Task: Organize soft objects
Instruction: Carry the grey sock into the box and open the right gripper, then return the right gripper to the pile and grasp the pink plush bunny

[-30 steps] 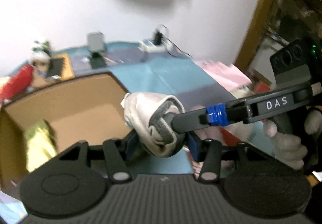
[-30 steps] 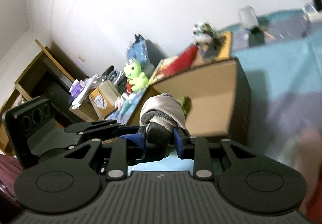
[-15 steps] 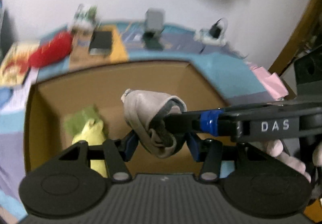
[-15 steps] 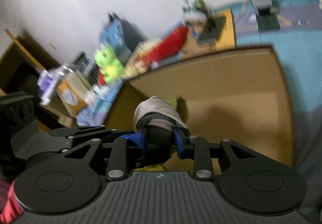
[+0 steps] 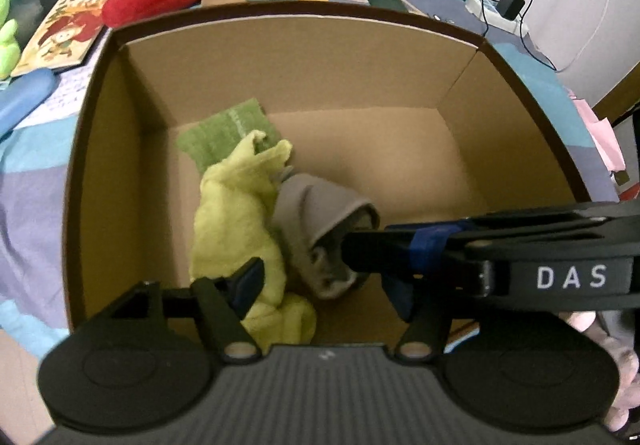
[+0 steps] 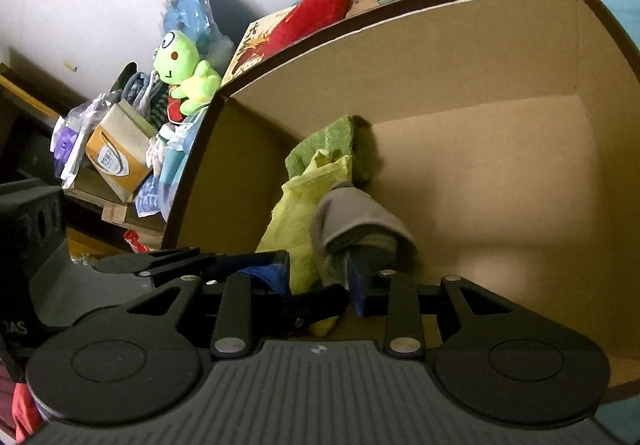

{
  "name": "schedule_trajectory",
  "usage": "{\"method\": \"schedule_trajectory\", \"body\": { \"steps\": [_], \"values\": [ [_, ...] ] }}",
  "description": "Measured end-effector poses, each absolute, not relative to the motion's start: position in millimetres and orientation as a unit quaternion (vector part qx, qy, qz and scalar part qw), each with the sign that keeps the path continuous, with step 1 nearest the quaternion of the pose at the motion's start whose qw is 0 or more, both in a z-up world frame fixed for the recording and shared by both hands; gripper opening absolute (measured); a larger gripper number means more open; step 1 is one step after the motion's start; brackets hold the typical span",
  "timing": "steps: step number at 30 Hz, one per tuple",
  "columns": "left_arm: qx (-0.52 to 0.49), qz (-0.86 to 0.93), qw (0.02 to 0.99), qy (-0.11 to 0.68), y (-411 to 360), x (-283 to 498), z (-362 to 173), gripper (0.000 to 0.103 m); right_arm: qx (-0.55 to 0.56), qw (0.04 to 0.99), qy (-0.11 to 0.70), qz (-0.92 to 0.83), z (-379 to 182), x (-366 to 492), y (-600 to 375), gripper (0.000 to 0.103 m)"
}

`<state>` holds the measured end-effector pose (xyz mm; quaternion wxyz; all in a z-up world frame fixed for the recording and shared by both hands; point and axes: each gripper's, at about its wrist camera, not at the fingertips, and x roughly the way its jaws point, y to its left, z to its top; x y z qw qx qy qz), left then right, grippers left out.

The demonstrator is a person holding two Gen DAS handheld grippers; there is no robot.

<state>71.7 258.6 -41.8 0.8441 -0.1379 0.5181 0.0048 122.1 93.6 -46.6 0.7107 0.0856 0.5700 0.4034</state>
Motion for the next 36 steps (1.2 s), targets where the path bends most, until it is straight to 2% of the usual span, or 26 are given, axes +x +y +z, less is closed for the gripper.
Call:
{"method": "schedule_trajectory", "body": {
  "steps": [23,36],
  "values": [
    [-0.06,0.109,0.889,0.441,200,26,29,0.065,0.141,0.758,0.463,0.437,14,80,25,0.016],
    [-0.037,0.13,0.886,0.444,138,6,32,0.067,0.131,0.759,0.457,0.446,16,61,-27,0.016]
  ]
}}
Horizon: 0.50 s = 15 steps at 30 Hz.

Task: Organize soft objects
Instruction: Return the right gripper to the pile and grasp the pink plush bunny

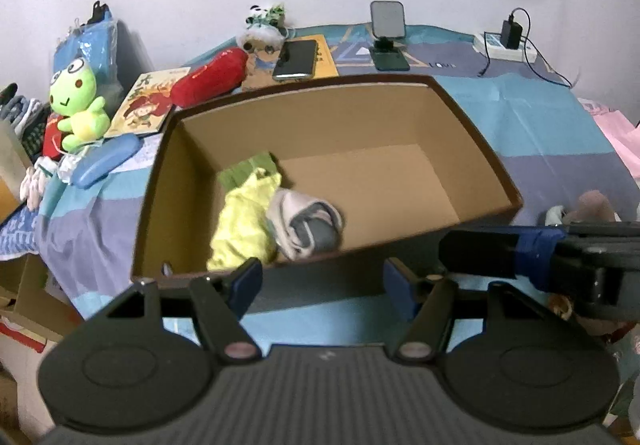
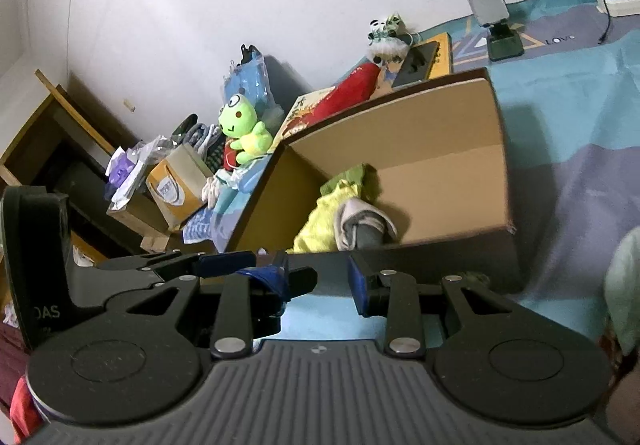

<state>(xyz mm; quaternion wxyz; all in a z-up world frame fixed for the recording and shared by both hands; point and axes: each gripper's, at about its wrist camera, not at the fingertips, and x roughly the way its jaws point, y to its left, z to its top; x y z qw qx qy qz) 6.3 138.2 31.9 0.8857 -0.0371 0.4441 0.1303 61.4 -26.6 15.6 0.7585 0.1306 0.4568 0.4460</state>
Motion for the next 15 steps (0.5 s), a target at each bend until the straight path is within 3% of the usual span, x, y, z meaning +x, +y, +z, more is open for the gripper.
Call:
{"method": "schedule_trajectory", "body": {
  "steps": [15],
  "values": [
    [-0.045,0.055,0.875,0.479,49,7,-9,0.069,0.106,0.782,0.481,0.383,-12,51,-119,0.016]
  ]
}}
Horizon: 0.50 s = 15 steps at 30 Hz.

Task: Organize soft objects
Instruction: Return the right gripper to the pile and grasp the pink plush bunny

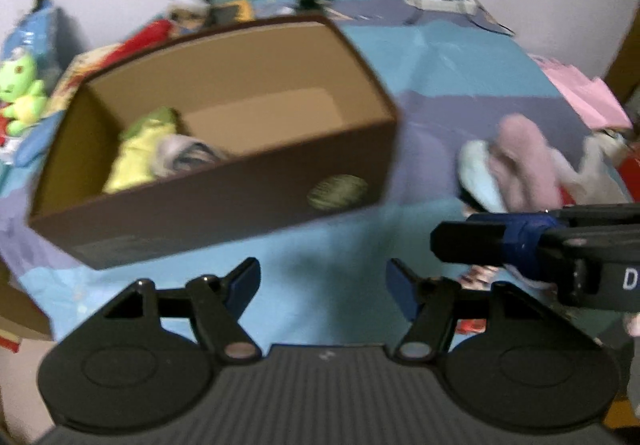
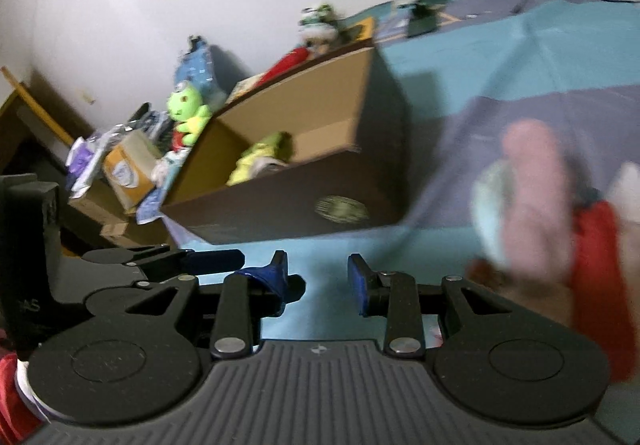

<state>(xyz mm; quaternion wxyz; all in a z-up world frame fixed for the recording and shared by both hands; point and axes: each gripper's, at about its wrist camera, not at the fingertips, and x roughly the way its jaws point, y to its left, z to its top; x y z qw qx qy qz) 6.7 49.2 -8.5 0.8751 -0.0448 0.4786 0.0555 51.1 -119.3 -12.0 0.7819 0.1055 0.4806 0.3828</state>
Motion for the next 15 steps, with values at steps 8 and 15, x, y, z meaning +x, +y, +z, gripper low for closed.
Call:
{"method": "schedule_trajectory", "body": {
  "steps": [8,15],
  "values": [
    [-0.039,-0.053,0.875,0.479,-10,22,-26,0.07,0.109,0.818,0.468,0.315,-15,49,-186,0.016],
    [-0.035,-0.111,0.881,0.458,-51,49,-29,0.07,0.143,0.838,0.45,0.274,-16,66,-219,0.016]
  ]
}}
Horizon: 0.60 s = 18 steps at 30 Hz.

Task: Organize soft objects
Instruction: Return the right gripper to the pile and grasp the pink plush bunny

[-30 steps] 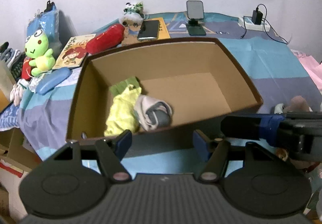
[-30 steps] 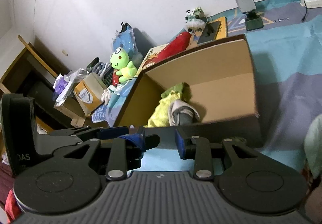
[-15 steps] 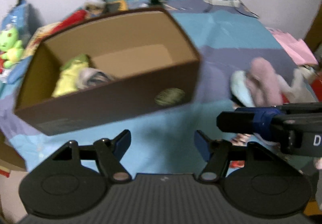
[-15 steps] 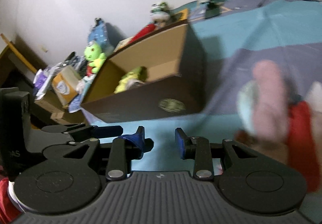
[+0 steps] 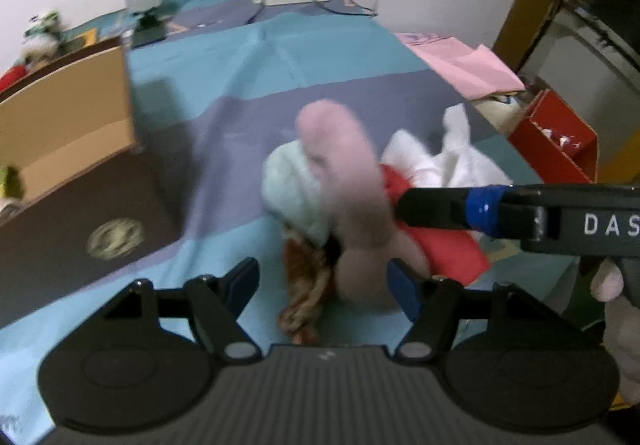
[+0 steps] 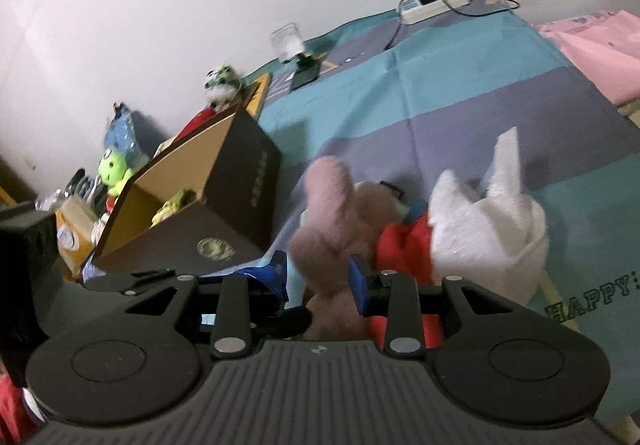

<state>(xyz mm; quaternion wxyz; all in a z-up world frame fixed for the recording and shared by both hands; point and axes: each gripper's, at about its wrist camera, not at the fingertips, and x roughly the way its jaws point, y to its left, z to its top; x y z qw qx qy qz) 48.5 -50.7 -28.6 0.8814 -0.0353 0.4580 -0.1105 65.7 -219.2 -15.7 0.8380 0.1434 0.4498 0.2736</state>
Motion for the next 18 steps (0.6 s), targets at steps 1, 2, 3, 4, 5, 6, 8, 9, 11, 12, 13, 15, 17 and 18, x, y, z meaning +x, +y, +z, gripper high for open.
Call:
{"method": "schedule_trajectory", "body": {
  "steps": [1,2,3,4,5,6,8,9,11,12,13,15,17,18],
  "values": [
    [-0.037,-0.114,0.882,0.456,-54,52,-30,0.07,0.148,0.837,0.45,0.273,-17,68,-220,0.016],
    [-0.039,-0.115,0.883,0.452,-56,56,-32,0.07,0.152,0.836,0.451,0.273,-18,71,-220,0.016],
    [-0.042,-0.114,0.885,0.451,-57,61,-34,0.07,0.158,0.833,0.454,0.275,-20,75,-220,0.016],
    [-0.043,-0.112,0.886,0.448,-57,66,-36,0.067,0.162,0.831,0.456,0.276,-22,77,-220,0.017],
    [-0.044,-0.111,0.888,0.444,-58,69,-37,0.063,0.166,0.829,0.458,0.276,-24,81,-219,0.017],
    [-0.044,-0.11,0.89,0.44,-58,73,-38,0.062,0.167,0.828,0.459,0.276,-25,85,-216,0.017],
    [-0.055,-0.119,0.889,0.439,-58,80,-39,0.05,0.164,0.826,0.461,0.28,-27,91,-211,0.017],
    [-0.06,-0.123,0.889,0.437,-59,82,-40,0.048,0.16,0.824,0.464,0.282,-29,95,-209,0.017],
    [-0.066,-0.129,0.887,0.439,-59,88,-45,0.04,0.15,0.821,0.472,0.282,-35,102,-204,0.017],
    [-0.069,-0.134,0.885,0.441,-60,88,-47,0.033,0.15,0.82,0.474,0.283,-38,105,-202,0.017],
    [-0.076,-0.143,0.882,0.443,-60,90,-49,0.032,0.153,0.817,0.477,0.284,-41,107,-201,0.017],
    [-0.075,-0.145,0.884,0.438,-61,90,-50,0.031,0.166,0.811,0.48,0.29,-44,110,-201,0.02],
    [-0.076,-0.148,0.885,0.436,-59,90,-49,0.028,0.167,0.808,0.48,0.298,-42,112,-200,0.02],
    [-0.08,-0.15,0.885,0.434,-56,91,-48,0.027,0.168,0.808,0.478,0.301,-41,112,-200,0.018]
  ]
}}
